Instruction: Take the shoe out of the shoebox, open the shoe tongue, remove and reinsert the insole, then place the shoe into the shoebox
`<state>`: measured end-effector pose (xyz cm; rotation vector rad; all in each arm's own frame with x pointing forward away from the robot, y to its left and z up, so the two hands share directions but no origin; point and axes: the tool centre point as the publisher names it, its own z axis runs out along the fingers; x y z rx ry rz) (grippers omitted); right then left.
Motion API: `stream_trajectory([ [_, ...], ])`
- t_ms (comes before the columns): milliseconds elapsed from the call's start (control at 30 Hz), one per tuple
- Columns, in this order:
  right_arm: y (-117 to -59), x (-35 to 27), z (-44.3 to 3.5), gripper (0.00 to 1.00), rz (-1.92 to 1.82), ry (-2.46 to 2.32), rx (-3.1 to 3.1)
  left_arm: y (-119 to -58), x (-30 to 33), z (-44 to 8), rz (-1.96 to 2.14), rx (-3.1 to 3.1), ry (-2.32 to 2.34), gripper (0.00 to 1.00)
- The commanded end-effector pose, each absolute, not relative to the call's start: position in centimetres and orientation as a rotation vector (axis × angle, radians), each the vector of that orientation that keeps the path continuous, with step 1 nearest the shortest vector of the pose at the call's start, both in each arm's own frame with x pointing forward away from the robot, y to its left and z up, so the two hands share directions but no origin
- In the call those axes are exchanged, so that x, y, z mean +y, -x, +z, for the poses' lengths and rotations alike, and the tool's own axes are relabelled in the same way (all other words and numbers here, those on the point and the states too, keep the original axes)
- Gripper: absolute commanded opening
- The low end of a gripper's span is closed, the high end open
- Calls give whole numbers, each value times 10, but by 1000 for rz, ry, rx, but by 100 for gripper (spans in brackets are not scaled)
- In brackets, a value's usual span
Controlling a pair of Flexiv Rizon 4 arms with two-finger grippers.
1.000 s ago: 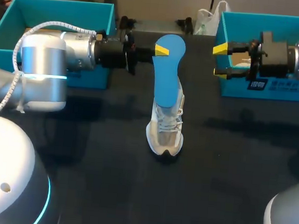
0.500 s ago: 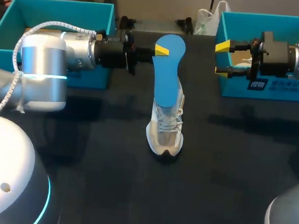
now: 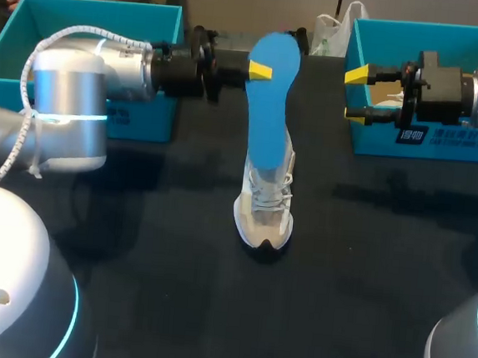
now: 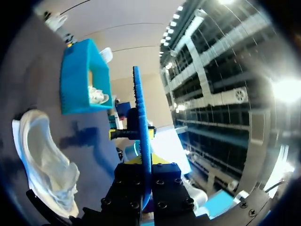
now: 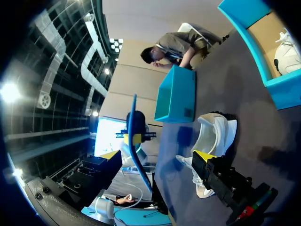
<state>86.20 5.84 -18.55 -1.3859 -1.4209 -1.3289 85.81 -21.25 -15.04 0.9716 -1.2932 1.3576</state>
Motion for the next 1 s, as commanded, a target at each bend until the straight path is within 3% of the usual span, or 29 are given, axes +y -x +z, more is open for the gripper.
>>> stream_trajectory([
  [33, -864, 60, -186, 100, -1327, 1387, -1422, -867, -211, -140, 1512, -1454, -802, 0],
  [633, -864, 60, -186, 100, -1327, 1387, -1422, -892, -203, -118, 2134, -1956, -79, 0],
  [1000, -864, 60, -186, 100, -1327, 1387, -1422, -903, -202, -118, 2283, -2290, 521, 0],
])
